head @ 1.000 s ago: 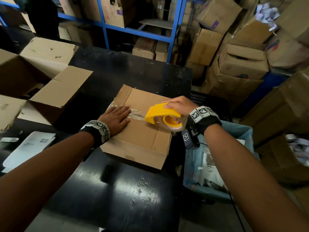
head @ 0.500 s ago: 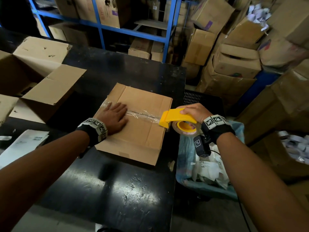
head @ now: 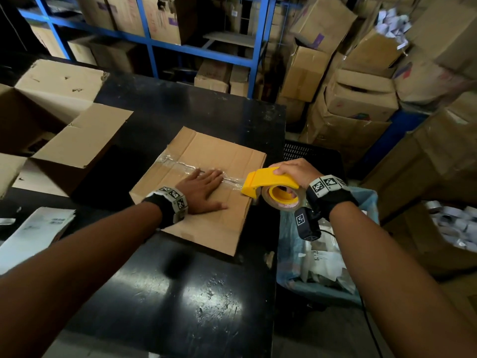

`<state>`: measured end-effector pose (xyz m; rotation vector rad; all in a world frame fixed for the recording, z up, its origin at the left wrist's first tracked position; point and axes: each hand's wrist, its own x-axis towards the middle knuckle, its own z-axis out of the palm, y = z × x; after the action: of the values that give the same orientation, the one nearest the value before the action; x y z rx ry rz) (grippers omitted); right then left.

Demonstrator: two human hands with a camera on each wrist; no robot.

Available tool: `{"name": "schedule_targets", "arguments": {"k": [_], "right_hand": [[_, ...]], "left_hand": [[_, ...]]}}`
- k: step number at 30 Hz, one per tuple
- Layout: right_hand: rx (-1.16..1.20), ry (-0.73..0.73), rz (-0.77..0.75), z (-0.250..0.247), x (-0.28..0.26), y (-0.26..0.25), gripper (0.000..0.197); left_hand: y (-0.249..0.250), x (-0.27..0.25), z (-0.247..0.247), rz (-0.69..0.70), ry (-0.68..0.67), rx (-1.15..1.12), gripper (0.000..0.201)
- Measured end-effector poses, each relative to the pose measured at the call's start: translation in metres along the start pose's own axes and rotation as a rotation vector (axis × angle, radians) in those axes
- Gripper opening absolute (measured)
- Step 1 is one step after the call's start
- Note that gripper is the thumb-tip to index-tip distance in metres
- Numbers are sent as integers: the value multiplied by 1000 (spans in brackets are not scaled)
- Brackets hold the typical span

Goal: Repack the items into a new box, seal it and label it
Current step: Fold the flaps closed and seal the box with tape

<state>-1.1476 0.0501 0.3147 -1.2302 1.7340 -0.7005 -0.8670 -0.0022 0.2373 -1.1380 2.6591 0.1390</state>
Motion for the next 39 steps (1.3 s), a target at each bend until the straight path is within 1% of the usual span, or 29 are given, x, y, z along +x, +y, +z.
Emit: {"name": "schedule_targets", "arguments": {"k": [2,5,8,9,11,12,15,16,17,19,23,25,30,39], "right_hand": [[-12,1,-15,12,2,-8,22],[-34,-20,-47,34,6,-13,26],[-13,-37,-42,52,11,-14,32],[-4,-32,-37,55,12,-15,33],[26,-10,-26,56,11,-16,30],[45,-2,-20,56,10,-16,28],[48,19,-28,57,8,-15,27],[40,23,-35,57,8,-15,28],[26,27,-44,57,8,-15,29],[1,26,-65,56,9,-16,30],[-22,6,-60,53,7,-18,30],[-27,-1,-65,52,4,-17,31],[-47,-3,-122,52,0,-15,34],[-77,-4,-124,40,-9,-16,31]], "left_hand": [[-26,-1,-7,16,-47,38,89],[-64,-1,-16,-18,-156,81,68],[-81,1,-24,-61,-242,83,60],[-80,1,-26,-74,-240,68,61],[-67,-3,-26,-92,-165,18,67],[-57,-5,-23,-86,-114,-23,76],[-22,-10,-7,-29,-23,-118,116],[-13,-9,-1,-36,-2,-134,123],[-6,-7,3,-61,15,-149,125],[2,-3,7,-112,46,-157,123],[9,-2,6,-140,80,-95,98],[10,-3,7,-161,91,-90,92],[11,-1,8,-178,63,-88,87],[8,2,13,-187,59,-38,88]]}}
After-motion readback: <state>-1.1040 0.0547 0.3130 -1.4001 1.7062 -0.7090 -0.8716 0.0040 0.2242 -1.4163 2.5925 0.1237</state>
